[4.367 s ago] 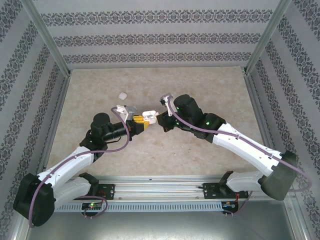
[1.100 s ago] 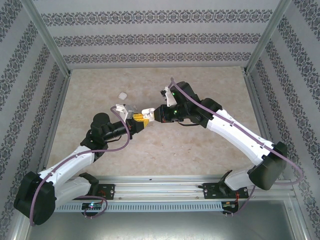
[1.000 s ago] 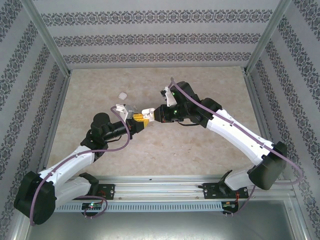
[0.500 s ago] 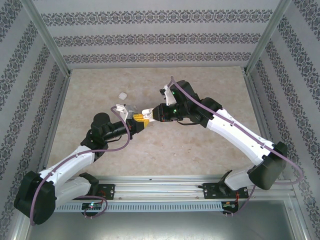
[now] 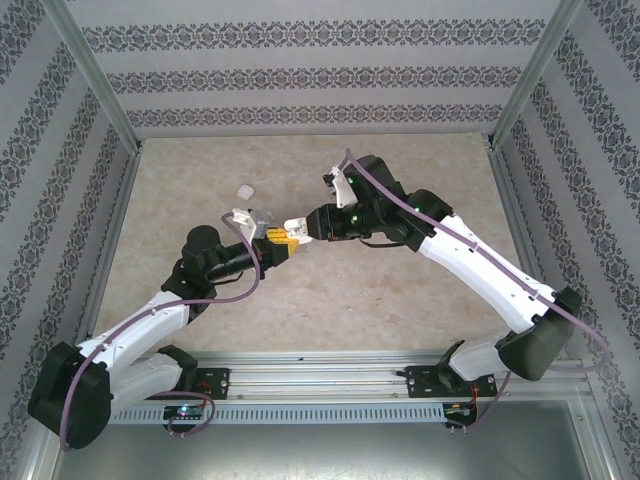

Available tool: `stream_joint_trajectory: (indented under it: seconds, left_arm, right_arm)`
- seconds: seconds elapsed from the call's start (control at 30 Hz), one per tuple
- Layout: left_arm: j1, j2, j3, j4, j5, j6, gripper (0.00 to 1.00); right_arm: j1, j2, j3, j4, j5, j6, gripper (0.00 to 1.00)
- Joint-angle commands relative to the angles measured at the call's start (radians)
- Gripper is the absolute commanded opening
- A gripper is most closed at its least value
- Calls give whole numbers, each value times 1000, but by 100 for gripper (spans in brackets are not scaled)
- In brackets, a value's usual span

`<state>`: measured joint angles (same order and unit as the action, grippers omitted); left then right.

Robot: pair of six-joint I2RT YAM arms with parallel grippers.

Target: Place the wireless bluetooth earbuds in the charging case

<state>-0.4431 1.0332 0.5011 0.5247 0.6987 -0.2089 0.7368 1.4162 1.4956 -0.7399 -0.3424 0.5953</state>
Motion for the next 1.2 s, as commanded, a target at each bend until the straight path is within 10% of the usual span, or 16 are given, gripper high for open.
stream_joint_trajectory:
  seconds: [0.0, 0.37, 0.6, 1.17]
  left_arm:
    - [6, -15, 11, 2, 27, 33, 0]
    - [6, 9, 55, -139, -28, 111, 0]
    - [6, 136, 0, -68, -46, 151, 0]
    - [6, 460, -30, 126, -72, 179, 0]
  right_arm:
    - [5, 5, 84, -88, 49, -41, 33]
    - [36, 159, 220, -274, 171, -75, 45]
    - [-107, 140, -47, 106, -72, 61, 46]
    - [-173, 381, -256, 352, -266, 5, 41]
